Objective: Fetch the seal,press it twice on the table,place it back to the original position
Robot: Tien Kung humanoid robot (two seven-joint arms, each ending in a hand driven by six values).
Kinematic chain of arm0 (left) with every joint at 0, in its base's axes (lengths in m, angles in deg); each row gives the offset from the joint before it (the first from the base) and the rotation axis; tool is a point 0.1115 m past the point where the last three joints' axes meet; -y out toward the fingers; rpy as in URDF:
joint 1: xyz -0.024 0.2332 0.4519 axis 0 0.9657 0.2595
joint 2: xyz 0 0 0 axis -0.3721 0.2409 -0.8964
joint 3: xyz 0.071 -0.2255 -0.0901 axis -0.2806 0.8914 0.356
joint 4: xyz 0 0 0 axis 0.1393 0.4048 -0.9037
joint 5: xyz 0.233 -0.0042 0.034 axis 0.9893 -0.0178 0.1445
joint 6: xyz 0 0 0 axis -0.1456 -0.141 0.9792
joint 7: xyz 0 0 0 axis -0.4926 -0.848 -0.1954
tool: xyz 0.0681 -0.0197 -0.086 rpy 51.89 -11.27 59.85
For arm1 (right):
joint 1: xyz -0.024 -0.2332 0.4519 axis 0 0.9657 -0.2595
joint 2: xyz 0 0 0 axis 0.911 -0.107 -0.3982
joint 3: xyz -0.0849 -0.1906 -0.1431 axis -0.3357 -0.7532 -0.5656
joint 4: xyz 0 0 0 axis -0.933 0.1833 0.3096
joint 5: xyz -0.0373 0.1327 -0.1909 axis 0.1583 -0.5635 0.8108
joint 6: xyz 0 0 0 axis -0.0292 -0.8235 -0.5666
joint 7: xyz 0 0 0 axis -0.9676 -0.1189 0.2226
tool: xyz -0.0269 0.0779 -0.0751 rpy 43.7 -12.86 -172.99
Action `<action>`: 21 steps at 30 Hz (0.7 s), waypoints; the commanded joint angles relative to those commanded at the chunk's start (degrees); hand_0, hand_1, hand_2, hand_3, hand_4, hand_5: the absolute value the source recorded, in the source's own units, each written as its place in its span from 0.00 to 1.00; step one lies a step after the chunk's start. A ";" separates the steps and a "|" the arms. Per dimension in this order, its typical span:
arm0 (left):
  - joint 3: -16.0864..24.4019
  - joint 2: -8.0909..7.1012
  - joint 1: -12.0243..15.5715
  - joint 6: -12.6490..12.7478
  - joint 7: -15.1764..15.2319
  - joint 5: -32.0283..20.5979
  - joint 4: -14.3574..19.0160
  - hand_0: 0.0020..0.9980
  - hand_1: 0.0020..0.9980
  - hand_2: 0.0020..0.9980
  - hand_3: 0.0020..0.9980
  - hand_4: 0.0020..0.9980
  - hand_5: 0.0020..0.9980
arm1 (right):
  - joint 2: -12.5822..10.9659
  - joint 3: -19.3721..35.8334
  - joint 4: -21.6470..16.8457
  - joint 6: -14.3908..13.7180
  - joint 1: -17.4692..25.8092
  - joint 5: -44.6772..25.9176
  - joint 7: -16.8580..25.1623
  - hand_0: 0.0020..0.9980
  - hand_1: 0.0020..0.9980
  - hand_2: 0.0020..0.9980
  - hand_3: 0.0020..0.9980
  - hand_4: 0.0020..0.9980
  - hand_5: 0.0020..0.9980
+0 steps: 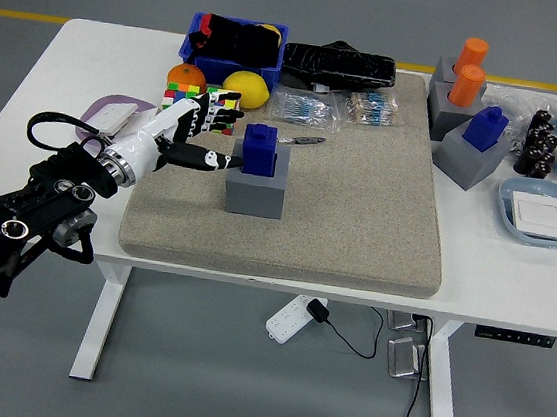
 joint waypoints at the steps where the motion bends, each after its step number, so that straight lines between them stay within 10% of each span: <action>1: 0.00 0.06 -0.02 0.00 -0.01 -0.01 -0.07 0.85 0.86 0.85 0.91 0.97 0.00 | 0.00 -0.02 0.00 0.01 -0.01 0.00 0.00 0.78 0.70 0.71 0.70 0.85 0.61; 21: -2.00 2.82 -1.59 0.52 0.08 -1.86 -3.71 0.85 0.82 0.78 0.90 0.96 0.00 | -0.18 -1.60 -0.02 0.17 -0.07 -0.41 0.10 0.78 0.70 0.71 0.70 0.86 0.61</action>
